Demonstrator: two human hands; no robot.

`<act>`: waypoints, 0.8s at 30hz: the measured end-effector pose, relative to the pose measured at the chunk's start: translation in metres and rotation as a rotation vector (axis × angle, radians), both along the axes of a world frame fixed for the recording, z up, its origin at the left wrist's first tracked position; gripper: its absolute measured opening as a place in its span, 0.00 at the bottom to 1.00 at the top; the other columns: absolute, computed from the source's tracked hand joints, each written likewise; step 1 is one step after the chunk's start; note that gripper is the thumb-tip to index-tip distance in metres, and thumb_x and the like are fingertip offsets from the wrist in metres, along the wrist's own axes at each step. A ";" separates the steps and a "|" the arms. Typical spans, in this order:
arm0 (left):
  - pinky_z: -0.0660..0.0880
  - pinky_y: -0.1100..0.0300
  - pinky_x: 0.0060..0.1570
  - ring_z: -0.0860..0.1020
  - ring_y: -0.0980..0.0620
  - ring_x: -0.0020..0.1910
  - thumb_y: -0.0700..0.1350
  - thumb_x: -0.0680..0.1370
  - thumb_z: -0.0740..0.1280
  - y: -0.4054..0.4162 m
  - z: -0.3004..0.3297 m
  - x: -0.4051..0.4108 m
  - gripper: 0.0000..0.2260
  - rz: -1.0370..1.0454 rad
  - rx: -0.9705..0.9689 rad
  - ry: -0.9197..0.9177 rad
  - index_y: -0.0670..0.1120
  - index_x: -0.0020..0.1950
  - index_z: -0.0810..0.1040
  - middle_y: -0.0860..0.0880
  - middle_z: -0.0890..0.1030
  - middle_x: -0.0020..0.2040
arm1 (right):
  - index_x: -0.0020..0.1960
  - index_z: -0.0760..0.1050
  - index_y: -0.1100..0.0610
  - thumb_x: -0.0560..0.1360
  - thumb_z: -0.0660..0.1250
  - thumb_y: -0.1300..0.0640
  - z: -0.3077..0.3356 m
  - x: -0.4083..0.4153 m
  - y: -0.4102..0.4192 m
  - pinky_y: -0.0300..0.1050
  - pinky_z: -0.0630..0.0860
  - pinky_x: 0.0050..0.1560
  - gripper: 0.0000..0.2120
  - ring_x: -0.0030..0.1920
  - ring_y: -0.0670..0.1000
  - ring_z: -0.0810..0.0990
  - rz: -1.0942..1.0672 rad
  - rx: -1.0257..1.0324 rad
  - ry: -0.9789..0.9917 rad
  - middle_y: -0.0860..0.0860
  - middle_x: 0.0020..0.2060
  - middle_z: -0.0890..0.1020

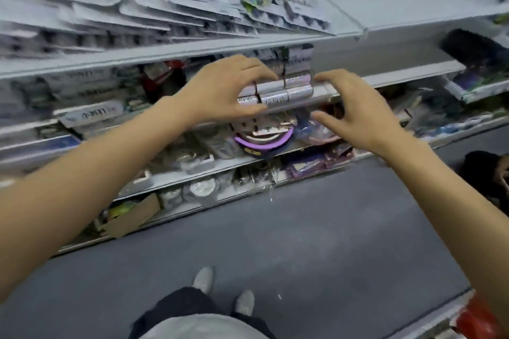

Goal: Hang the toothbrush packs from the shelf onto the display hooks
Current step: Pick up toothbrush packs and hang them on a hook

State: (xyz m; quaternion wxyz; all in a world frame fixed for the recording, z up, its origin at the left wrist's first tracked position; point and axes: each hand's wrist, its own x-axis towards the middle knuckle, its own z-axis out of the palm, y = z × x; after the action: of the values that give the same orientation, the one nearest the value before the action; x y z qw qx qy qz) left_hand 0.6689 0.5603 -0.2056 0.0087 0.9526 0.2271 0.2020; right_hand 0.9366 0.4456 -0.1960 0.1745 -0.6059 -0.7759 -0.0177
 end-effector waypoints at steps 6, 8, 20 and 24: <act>0.74 0.50 0.60 0.74 0.50 0.63 0.59 0.77 0.66 0.014 0.011 -0.069 0.22 0.231 0.021 -0.018 0.54 0.69 0.72 0.54 0.76 0.66 | 0.73 0.66 0.53 0.76 0.69 0.46 0.012 -0.043 0.064 0.53 0.73 0.63 0.28 0.69 0.53 0.71 0.173 0.029 -0.002 0.50 0.69 0.73; 0.74 0.52 0.61 0.74 0.51 0.64 0.59 0.77 0.67 0.020 0.015 -0.088 0.22 0.285 0.036 -0.022 0.53 0.69 0.72 0.54 0.76 0.66 | 0.73 0.66 0.53 0.77 0.69 0.46 0.018 -0.060 0.082 0.52 0.73 0.62 0.28 0.69 0.53 0.71 0.207 0.046 0.005 0.50 0.69 0.73; 0.76 0.52 0.58 0.73 0.52 0.65 0.60 0.77 0.65 0.087 0.046 -0.190 0.23 0.511 0.103 -0.060 0.54 0.70 0.71 0.54 0.76 0.67 | 0.73 0.65 0.52 0.78 0.67 0.45 0.044 -0.155 0.181 0.51 0.74 0.62 0.28 0.69 0.52 0.71 0.342 0.094 -0.046 0.50 0.69 0.73; 0.77 0.50 0.56 0.74 0.49 0.64 0.58 0.78 0.65 0.126 0.059 -0.225 0.22 0.612 0.125 -0.083 0.53 0.71 0.71 0.52 0.76 0.67 | 0.73 0.65 0.52 0.78 0.67 0.44 0.047 -0.183 0.213 0.54 0.75 0.61 0.27 0.69 0.52 0.71 0.339 0.100 -0.054 0.49 0.69 0.73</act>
State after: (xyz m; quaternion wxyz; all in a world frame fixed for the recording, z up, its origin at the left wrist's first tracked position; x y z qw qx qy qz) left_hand 0.4441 0.6858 -0.1462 -0.1020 0.8296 0.4898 0.2478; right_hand 0.7539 0.6583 -0.1488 0.1841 -0.4561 -0.8696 -0.0430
